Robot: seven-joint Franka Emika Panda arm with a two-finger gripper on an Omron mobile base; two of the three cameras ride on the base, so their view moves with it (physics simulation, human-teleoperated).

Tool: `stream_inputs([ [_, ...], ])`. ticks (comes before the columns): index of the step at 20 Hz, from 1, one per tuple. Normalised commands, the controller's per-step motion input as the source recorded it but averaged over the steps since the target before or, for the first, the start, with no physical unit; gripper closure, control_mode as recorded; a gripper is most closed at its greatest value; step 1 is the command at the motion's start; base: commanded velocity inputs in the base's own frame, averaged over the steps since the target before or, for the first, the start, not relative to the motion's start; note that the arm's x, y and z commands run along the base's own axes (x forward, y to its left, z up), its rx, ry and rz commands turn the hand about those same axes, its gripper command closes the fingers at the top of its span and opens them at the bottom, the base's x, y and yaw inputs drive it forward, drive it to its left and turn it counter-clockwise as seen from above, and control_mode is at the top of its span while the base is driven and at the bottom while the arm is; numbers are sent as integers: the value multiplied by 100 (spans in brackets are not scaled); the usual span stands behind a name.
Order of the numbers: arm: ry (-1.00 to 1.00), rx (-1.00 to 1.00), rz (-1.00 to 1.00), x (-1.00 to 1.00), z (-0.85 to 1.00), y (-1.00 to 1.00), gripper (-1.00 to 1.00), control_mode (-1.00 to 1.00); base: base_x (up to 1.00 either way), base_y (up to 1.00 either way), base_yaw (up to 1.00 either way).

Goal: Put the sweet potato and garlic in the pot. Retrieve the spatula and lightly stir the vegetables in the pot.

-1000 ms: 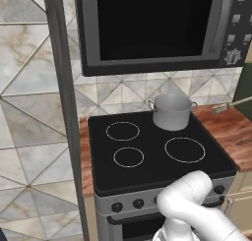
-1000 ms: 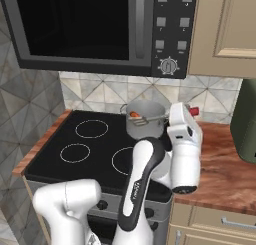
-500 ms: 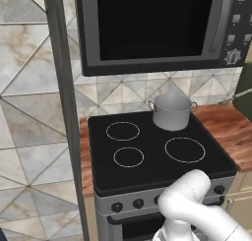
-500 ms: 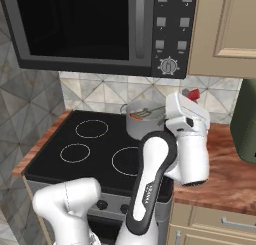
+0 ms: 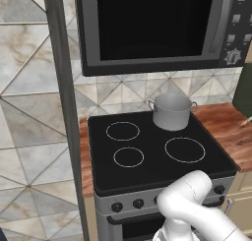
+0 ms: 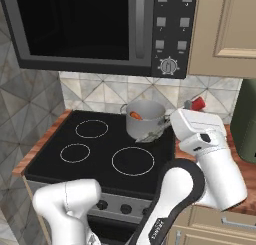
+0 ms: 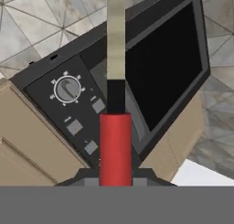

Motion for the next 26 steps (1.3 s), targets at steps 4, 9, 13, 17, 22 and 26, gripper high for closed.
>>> stream_inputs([
  [4, -4, -32, -8, 0, -43, 22, 100, -100, 0, 0, 0],
  [9, -7, -24, -23, 3, -39, 44, 100, -100, 0, 0, 0],
  [13, -7, -23, -29, 14, -30, 54, 100, -100, 0, 0, 0],
  [17, -5, -10, -27, 33, -20, 60, 100, -100, 0, 0, 0],
  [22, -10, 0, -16, 34, -14, 43, 100, -100, 0, 0, 0],
  [26, -16, 0, -15, 29, -20, 31, 100, -100, 0, 0, 0],
])
